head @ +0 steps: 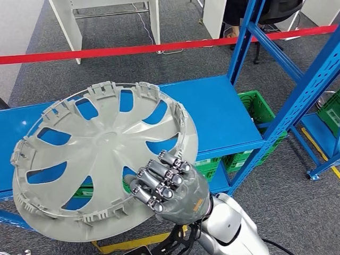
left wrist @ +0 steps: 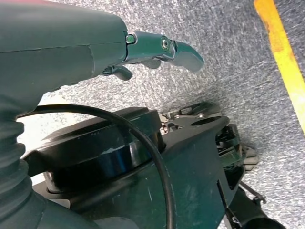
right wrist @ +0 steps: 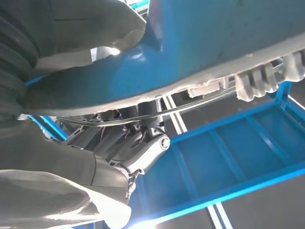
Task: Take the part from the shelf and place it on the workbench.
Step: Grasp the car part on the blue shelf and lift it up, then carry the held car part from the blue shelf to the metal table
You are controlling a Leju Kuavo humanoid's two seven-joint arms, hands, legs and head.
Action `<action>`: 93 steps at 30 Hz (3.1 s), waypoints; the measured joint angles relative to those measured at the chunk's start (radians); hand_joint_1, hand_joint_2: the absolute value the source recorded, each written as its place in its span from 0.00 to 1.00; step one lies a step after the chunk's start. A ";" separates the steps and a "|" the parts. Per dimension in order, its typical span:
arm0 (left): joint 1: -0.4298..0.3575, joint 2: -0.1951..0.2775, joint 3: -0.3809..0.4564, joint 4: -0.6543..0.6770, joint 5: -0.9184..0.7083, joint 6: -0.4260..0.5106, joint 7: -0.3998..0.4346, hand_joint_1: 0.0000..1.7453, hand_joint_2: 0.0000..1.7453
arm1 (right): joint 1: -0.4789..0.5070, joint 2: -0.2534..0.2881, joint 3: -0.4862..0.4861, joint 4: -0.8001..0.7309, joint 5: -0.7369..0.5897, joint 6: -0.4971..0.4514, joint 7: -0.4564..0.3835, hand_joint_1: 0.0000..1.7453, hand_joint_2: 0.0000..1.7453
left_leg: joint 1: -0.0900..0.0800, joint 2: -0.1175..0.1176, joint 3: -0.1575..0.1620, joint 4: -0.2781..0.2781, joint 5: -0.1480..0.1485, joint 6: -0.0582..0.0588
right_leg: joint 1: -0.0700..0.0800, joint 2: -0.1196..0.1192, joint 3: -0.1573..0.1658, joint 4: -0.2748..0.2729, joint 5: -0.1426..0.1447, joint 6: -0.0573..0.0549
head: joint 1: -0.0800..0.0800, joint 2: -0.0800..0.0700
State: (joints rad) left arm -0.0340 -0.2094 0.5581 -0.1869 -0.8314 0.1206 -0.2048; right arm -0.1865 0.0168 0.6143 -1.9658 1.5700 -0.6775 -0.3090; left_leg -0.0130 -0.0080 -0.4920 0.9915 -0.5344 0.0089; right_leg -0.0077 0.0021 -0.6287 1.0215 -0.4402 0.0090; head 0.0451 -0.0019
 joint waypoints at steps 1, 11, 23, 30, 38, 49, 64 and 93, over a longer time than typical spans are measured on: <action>0.000 0.001 0.000 0.000 -0.002 -0.002 0.005 0.00 1.00 | 0.000 0.000 0.000 -0.005 0.000 0.000 0.001 1.00 1.00 | 0.000 0.000 0.000 0.000 0.000 0.000 | 0.000 0.000 0.000 0.000 0.000 0.000 | 0.000 0.000; -0.001 0.005 0.000 0.000 -0.008 -0.006 0.040 0.00 1.00 | 0.001 0.000 -0.002 -0.029 0.001 0.000 0.009 1.00 1.00 | -0.003 0.000 0.000 0.003 -0.001 0.002 | -0.002 0.000 0.000 -0.001 0.001 0.002 | 0.000 0.000; -0.014 0.009 0.000 0.000 -0.031 -0.019 0.158 0.00 1.00 | 0.026 0.031 -0.043 -0.066 0.003 0.000 -0.012 1.00 1.00 | 0.003 0.005 -0.002 -0.015 0.032 0.034 | -0.004 0.001 -0.037 0.079 -0.060 0.031 | 0.004 0.000; -0.024 0.006 -0.001 0.000 -0.060 -0.020 0.188 0.00 1.00 | 0.085 -0.014 -0.088 -0.148 0.003 0.000 0.044 1.00 1.00 | 0.003 0.005 -0.015 0.000 0.031 0.029 | -0.008 -0.001 0.011 0.096 -0.057 0.036 | 0.006 0.000; -0.032 0.003 -0.009 0.000 -0.084 -0.016 0.196 0.00 1.00 | 0.120 -0.023 -0.131 -0.198 0.004 -0.001 0.025 1.00 1.00 | 0.004 0.003 -0.059 0.092 -0.039 -0.015 | -0.010 -0.004 0.046 -0.007 -0.031 -0.011 | 0.002 0.000; -0.029 -0.001 -0.011 0.000 -0.093 -0.002 0.254 0.00 1.00 | 0.186 -0.023 -0.196 -0.243 0.003 -0.001 -0.015 1.00 1.00 | 0.007 0.001 0.071 -0.023 -0.033 -0.008 | -0.007 -0.011 -0.028 -0.011 0.053 0.012 | 0.002 0.000; -0.067 -0.007 0.028 -0.001 -0.011 -0.052 0.427 0.00 1.00 | 0.190 -0.027 -0.212 -0.263 0.003 -0.002 0.059 1.00 1.00 | -0.003 0.007 -0.089 0.000 0.104 0.014 | -0.003 -0.004 0.163 -0.044 -0.095 0.022 | 0.004 0.000; -0.041 -0.021 0.162 -0.022 0.048 -0.095 0.449 0.00 1.00 | 0.231 -0.058 -0.211 -0.258 0.001 -0.004 0.082 1.00 1.00 | -0.007 0.007 -0.104 -0.001 0.110 0.028 | -0.003 -0.007 0.165 0.000 -0.099 0.021 | 0.003 0.000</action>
State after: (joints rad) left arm -0.0746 -0.2305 0.7203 -0.2085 -0.7837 0.0252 0.2441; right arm 0.0446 -0.0412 0.4029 -2.2241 1.5705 -0.6814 -0.2274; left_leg -0.0202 -0.0008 -0.5961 0.9907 -0.4242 0.0367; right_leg -0.0108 -0.0053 -0.4640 1.0212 -0.5395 0.0303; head 0.0484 -0.0019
